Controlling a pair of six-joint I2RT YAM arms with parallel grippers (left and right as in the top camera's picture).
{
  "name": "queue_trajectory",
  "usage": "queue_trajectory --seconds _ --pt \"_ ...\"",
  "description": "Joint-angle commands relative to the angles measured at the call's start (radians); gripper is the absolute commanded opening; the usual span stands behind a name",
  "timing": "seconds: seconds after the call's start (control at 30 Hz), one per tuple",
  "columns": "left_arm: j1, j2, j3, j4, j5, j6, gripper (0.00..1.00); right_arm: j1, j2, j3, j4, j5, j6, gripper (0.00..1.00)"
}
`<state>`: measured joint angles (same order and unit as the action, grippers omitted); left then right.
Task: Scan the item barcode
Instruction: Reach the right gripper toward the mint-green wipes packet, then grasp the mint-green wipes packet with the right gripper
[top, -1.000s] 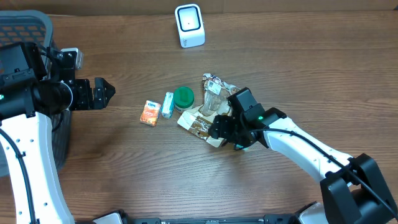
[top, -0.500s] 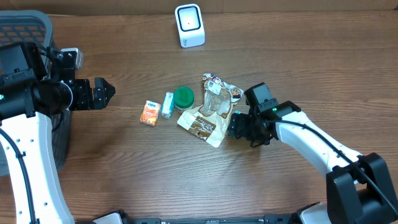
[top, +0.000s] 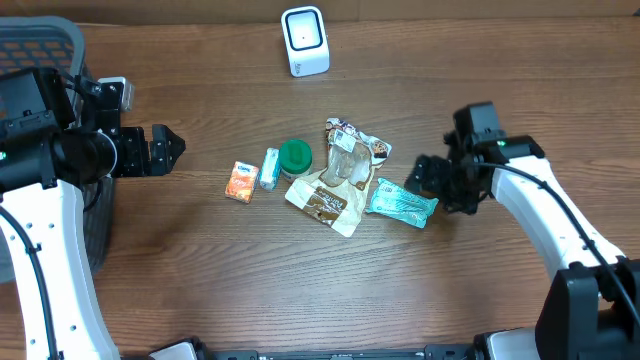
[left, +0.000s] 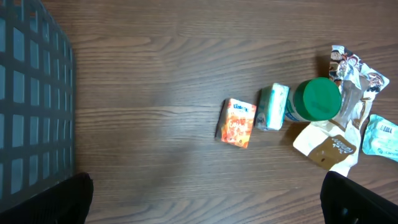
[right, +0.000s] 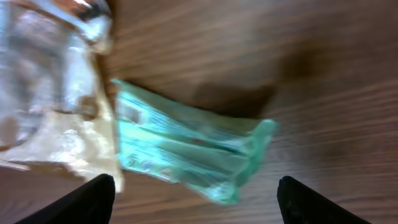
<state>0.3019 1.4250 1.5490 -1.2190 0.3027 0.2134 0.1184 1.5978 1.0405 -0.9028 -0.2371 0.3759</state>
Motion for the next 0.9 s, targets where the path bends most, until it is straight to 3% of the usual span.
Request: queue_trajectory --seconds 0.0,0.4,0.57,0.67,0.87 --pt "0.005 0.002 -0.003 0.0 -0.003 0.015 0.99 -0.021 -0.017 -0.106 0.059 -0.039 -0.014 0.85" --pt "0.005 0.002 -0.004 0.0 -0.003 0.015 1.0 -0.035 -0.017 -0.237 0.282 -0.168 0.02 0.84" --pt "0.005 0.002 -0.003 0.0 -0.003 0.015 1.0 -0.035 -0.016 -0.297 0.365 -0.169 0.02 0.78" --pt "0.005 0.002 -0.004 0.0 -0.003 0.015 1.0 -0.035 -0.016 -0.329 0.411 -0.175 0.021 0.68" --pt "0.005 0.002 -0.003 0.0 -0.003 0.015 1.0 -0.036 -0.016 -0.335 0.448 -0.218 0.024 0.28"
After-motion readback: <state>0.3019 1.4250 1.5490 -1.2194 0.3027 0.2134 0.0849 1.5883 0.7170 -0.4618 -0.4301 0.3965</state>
